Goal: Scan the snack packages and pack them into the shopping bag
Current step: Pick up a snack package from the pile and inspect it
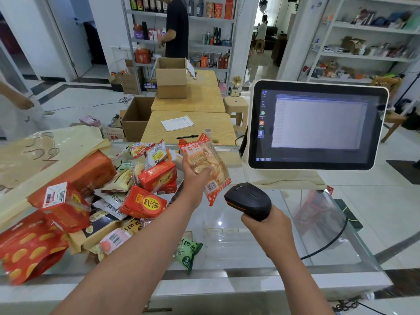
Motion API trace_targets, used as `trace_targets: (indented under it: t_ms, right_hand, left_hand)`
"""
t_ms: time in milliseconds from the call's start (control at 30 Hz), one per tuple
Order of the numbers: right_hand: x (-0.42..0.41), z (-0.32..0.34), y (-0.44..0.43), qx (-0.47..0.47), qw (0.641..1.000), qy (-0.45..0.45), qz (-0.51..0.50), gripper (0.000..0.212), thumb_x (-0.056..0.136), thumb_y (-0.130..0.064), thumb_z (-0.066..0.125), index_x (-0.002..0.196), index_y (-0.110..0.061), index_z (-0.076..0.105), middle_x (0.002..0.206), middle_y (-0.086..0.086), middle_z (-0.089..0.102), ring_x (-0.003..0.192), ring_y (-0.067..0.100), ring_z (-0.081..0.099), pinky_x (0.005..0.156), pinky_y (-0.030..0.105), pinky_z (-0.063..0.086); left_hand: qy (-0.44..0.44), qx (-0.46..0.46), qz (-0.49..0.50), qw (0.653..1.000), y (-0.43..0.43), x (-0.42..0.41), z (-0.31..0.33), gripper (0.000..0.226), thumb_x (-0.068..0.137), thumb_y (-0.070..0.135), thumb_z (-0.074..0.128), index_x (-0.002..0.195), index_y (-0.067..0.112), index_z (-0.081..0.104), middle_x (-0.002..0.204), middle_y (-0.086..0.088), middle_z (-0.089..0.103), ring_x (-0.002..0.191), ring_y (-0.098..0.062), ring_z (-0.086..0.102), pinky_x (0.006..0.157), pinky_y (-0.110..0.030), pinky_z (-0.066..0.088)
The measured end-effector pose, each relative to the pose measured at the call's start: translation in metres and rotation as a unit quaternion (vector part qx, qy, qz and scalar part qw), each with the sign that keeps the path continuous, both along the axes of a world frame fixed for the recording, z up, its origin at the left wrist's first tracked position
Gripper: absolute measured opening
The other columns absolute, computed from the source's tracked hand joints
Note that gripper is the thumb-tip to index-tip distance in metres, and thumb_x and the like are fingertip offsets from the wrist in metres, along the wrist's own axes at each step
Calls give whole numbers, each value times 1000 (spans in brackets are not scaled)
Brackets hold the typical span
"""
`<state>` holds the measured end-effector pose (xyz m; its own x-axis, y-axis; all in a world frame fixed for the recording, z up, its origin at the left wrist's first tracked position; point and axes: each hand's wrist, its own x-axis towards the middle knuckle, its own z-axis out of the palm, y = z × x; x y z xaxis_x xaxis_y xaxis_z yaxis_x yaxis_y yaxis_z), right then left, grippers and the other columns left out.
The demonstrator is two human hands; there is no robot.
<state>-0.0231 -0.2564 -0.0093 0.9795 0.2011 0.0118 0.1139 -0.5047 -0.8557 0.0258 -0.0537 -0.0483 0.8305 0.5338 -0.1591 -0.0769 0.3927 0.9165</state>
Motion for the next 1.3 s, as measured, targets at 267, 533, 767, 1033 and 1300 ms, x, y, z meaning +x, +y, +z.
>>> trace_targets:
  t_ms: [267, 533, 767, 1033, 1300]
  right_hand:
    - [7, -43, -1, -106, 992, 47, 51, 21, 80, -13, 65, 96, -18, 52, 87, -1, 60, 78, 12, 55, 60, 19, 43]
    - [13, -99, 1, -180, 983, 21, 34, 38, 83, -15, 67, 118, -13, 53, 104, 4, 59, 95, 19, 57, 78, 28, 48]
    - [11, -93, 3, -189, 981, 12, 36, 74, 82, -27, 66, 146, -21, 28, 136, 10, 40, 128, 26, 36, 102, 36, 38]
    - [3, -39, 48, 104, 984, -6, 142, 68, 79, -46, 69, 139, -33, 39, 125, -8, 47, 110, 10, 50, 95, 33, 47]
    - [-3, -26, 104, 226, 958, 70, 160, 84, 79, -33, 77, 146, -30, 27, 135, -6, 48, 110, 5, 54, 79, 11, 42]
  left_hand:
    - [24, -10, 6, 1000, -1, -9, -6, 87, 88, -6, 55, 150, 39, 12, 134, -8, 51, 116, -28, 56, 87, -50, 54]
    - [51, 10, -11, 999, -7, -20, -14, 88, 87, -7, 56, 150, 39, 16, 132, -6, 54, 114, -25, 57, 77, -41, 58]
    - [58, 29, -12, 998, -8, -28, -5, 87, 87, -9, 56, 149, 38, 18, 128, -3, 54, 114, -26, 57, 77, -40, 56]
    - [51, 27, -43, 997, -19, -40, 10, 48, 96, 31, 53, 141, 39, 39, 126, -2, 63, 112, -23, 64, 94, -49, 51]
    - [81, 61, -30, 994, 20, -81, 56, 26, 98, 48, 39, 119, 43, 54, 131, 3, 59, 120, -17, 53, 98, -50, 46]
